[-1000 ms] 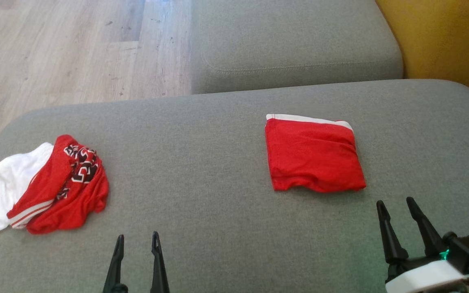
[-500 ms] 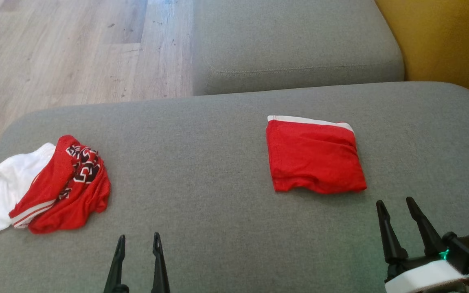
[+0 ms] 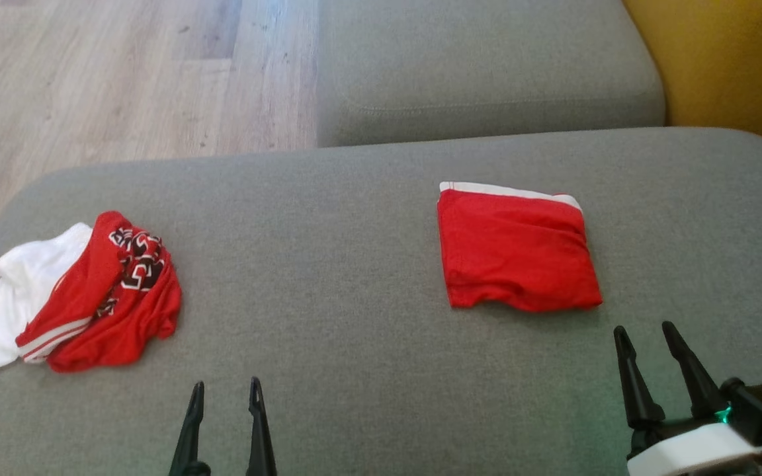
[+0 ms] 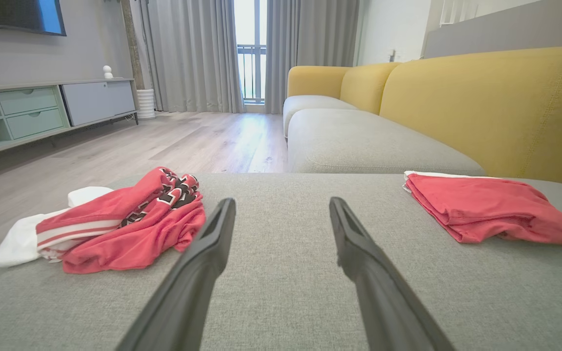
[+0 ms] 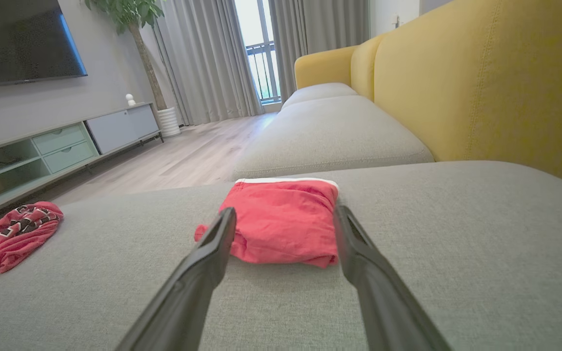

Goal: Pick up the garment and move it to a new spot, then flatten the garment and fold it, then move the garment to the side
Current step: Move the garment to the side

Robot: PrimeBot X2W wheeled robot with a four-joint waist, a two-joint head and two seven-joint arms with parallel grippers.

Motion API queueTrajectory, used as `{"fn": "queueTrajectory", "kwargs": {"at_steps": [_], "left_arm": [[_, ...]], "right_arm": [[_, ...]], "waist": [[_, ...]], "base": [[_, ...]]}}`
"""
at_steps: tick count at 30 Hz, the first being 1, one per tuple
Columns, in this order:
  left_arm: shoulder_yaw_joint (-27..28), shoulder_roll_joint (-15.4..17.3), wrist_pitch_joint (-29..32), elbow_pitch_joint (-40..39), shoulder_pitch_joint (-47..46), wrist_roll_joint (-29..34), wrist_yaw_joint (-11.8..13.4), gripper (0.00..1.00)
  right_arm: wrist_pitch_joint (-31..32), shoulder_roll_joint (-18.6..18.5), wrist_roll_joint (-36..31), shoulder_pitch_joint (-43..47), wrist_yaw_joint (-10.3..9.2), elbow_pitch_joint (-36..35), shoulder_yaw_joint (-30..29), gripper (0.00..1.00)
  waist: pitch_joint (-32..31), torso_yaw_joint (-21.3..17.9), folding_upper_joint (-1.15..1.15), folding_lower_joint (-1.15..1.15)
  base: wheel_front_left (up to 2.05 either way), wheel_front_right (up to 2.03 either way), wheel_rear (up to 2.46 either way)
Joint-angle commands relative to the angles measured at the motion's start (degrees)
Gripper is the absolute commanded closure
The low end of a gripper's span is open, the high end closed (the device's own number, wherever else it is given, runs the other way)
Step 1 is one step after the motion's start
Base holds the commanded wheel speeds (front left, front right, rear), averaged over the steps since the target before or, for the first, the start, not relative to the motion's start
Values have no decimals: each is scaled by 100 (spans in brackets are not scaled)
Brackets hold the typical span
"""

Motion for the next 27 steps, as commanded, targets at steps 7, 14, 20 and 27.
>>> {"fn": "queueTrajectory", "kwargs": {"at_steps": [7,14,20,27], "left_arm": [[113,-25,-37,-203,-368,35,6,0],[5,-25,-37,-229,-719,0,43,0],[-222,-25,-37,-86,-1159,-19,36,0],[-435,-25,-37,29,-1575,-87,43,0]], "right_arm": [[-63,-412,322,-512,39,270,311,0],[425,-1026,1150,-1546,39,611,666,0],[1251,-1542,2002,-2513,39,827,829,0],[2443,-1843,2944,-3189,39,1372,766,0]], "waist": [[376,62,0,0],[1067,146,0,0],[1594,281,0,0],[1951,493,0,0]], "base": [[0,0,0],[0,0,0],[0,0,0],[0,0,0]]}}
